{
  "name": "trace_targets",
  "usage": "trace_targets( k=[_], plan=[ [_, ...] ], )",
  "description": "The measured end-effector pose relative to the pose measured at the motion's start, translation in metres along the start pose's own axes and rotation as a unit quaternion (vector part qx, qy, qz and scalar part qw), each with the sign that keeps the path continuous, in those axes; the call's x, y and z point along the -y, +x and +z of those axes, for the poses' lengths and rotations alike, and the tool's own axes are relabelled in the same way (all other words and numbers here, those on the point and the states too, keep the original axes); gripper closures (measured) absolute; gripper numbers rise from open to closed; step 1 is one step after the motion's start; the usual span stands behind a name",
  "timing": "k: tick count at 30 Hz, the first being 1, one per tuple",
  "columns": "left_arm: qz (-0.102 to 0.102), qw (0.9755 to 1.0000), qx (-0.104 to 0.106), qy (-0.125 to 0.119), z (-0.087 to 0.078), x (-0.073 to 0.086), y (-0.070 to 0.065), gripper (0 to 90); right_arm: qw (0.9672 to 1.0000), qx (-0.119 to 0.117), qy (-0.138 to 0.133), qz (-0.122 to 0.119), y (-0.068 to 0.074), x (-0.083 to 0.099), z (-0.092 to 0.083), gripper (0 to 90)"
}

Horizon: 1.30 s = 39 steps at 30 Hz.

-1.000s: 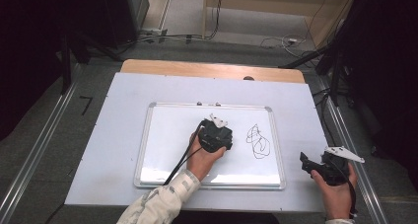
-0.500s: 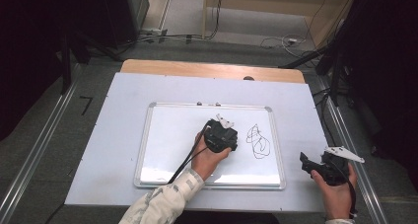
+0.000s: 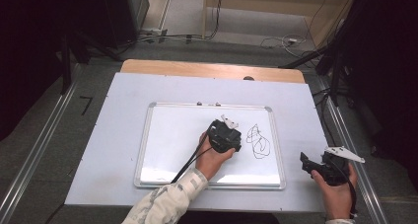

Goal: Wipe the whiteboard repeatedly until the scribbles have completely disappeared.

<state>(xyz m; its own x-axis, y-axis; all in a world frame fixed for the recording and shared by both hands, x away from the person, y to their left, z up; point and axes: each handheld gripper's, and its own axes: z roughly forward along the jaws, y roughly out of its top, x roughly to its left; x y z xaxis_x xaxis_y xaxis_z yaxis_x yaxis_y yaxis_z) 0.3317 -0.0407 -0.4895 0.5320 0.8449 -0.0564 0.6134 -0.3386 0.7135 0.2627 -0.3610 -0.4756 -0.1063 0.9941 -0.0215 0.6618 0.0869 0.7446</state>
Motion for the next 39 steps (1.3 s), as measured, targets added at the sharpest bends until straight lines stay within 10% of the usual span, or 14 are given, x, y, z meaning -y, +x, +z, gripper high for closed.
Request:
trace_targets(
  k=[39],
  plan=[
    [0.038,0.9991,-0.018,-0.006,0.016,-0.013,-0.021,40.5,1.0,0.0,-0.003,-0.002,-0.001,0.0,0.0,15.5]
  ],
)
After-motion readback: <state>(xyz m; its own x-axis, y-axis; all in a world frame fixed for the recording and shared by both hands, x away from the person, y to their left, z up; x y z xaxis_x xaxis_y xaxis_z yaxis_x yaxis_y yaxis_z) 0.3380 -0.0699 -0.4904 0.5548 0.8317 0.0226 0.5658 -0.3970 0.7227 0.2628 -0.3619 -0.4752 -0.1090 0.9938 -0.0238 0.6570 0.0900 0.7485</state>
